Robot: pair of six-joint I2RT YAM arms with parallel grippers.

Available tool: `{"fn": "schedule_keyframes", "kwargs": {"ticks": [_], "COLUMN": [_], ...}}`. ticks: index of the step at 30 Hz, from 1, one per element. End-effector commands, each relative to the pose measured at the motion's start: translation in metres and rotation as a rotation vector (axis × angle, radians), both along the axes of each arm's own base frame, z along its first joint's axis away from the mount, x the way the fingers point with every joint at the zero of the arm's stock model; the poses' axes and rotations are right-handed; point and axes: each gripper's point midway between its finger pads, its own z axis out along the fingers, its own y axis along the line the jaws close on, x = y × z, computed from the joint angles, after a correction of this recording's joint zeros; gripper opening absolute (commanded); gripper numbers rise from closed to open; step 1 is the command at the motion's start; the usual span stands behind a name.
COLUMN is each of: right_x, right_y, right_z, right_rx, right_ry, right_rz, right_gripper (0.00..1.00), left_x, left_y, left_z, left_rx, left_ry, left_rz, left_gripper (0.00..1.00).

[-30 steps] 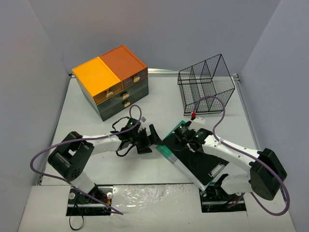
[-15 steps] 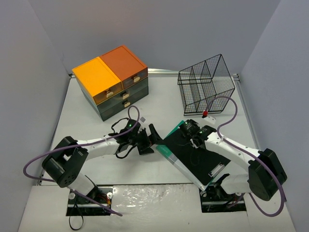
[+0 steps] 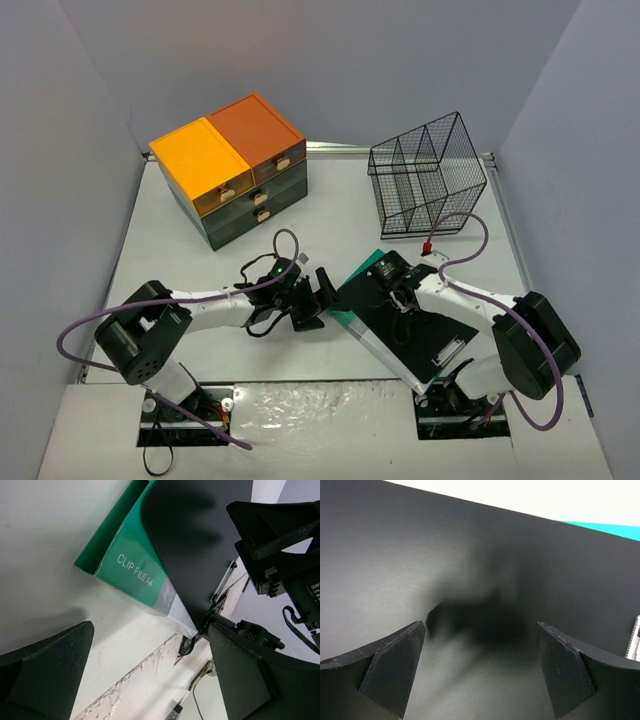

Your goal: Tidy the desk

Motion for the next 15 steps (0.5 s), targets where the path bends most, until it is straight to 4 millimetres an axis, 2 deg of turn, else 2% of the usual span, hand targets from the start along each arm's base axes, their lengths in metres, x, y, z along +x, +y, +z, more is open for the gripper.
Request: {"fn": "schedule_keyframes", "kwargs": {"ticks": [1,6,15], "right_x": [-0.002,0.001,0.027], "right_y": [-0.014,-0.020,-0.042], "right_z": [0.006,0.012,0.032], "right_rx": [-0.022,-0.002,-0.065], "right_ry": [-0.045,-0.096,-0.208], "right_rz": [-0.059,-0.126,-0.240], "right_gripper": [0.88,0.87,0.87], "left_x": [0.005,0.001,0.001], "left_y": [-0.019,-0.028,-0.032], "left_z": [0.016,0.011,0.013], "left_rx": [-0.067,-0.070,-0.075], "left_ry": [-0.040,-0.031,-0.030], "left_rz": [0.012,-0.003,-0.011], "left_gripper": [0.97,0.97,0.97]}}
